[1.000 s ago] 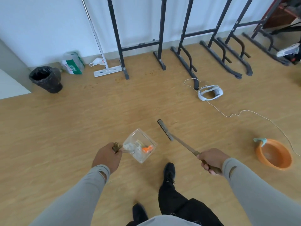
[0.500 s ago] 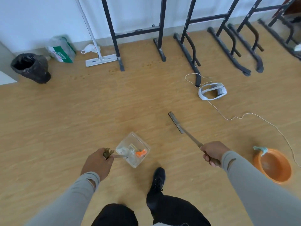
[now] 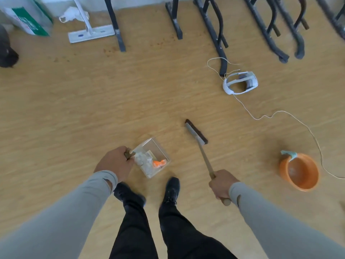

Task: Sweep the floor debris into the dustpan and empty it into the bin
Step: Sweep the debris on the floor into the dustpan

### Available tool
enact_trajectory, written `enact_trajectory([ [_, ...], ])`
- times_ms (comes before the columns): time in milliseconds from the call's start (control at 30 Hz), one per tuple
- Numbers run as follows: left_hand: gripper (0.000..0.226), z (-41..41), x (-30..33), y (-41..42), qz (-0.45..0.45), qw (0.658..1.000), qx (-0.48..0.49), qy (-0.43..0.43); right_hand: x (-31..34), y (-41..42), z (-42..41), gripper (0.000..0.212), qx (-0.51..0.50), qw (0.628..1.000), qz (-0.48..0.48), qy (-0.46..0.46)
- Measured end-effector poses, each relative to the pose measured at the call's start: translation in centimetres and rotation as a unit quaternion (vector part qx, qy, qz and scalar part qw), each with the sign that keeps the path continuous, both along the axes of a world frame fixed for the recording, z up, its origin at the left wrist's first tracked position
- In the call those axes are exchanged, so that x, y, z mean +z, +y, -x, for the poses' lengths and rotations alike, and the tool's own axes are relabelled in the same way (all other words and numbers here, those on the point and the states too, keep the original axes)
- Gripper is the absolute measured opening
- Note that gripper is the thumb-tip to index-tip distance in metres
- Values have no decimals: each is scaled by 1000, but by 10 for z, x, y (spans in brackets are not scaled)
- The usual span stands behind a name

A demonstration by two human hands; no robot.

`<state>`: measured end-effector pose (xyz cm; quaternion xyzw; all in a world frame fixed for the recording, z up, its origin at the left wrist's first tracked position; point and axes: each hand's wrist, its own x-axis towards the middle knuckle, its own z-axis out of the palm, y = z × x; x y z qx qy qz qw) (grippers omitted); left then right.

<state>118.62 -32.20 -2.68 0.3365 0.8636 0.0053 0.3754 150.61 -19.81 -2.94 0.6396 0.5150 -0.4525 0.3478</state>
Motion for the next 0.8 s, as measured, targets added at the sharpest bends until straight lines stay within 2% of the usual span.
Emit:
enact_trajectory([
  [100, 17, 7, 2, 3, 8, 1000, -5, 15, 28, -26, 1, 30, 1, 998, 50, 43],
  [233, 18, -1, 4, 0, 6, 1000, -11, 15, 71, -5, -33, 32, -195, 969, 97, 116],
  [333, 16, -5, 8, -4, -2, 1000, -11, 5, 83, 10, -71, 37, -282, 948, 85, 121],
  [433, 15, -9, 13, 3, -4, 999, -33, 4, 86, 14, -94, 39, -335, 932, 31, 131],
  [600, 15, -31, 14, 42, -3, 994, -110, 3, 66, 51, -117, 30, -320, 939, -93, 82],
  [667, 15, -41, 8, 63, -1, 991, -132, 3, 43, 79, -127, 22, -287, 950, -115, 28],
  [800, 15, -54, -7, 94, -2, 989, -147, -3, -4, 118, -140, 22, -229, 964, -119, -56],
])
